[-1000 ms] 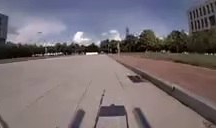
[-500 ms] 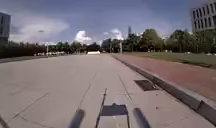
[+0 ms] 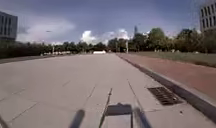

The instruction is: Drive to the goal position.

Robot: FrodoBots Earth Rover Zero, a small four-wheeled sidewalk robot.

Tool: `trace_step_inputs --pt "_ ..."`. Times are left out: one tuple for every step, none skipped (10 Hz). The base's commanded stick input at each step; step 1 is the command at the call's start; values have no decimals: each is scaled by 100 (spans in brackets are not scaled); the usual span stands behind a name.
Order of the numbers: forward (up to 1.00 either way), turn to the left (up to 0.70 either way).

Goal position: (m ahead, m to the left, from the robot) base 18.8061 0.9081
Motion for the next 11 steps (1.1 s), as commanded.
trace_step_inputs --pt "100 -2" --pt "100 -2" --pt "100 -2" --pt "100 -2" --pt "100 -2" --pt "100 -2" --pt "100 -2" --pt "100 -2" --pt "100 -2" --pt "100 -2" --pt "100 -2"
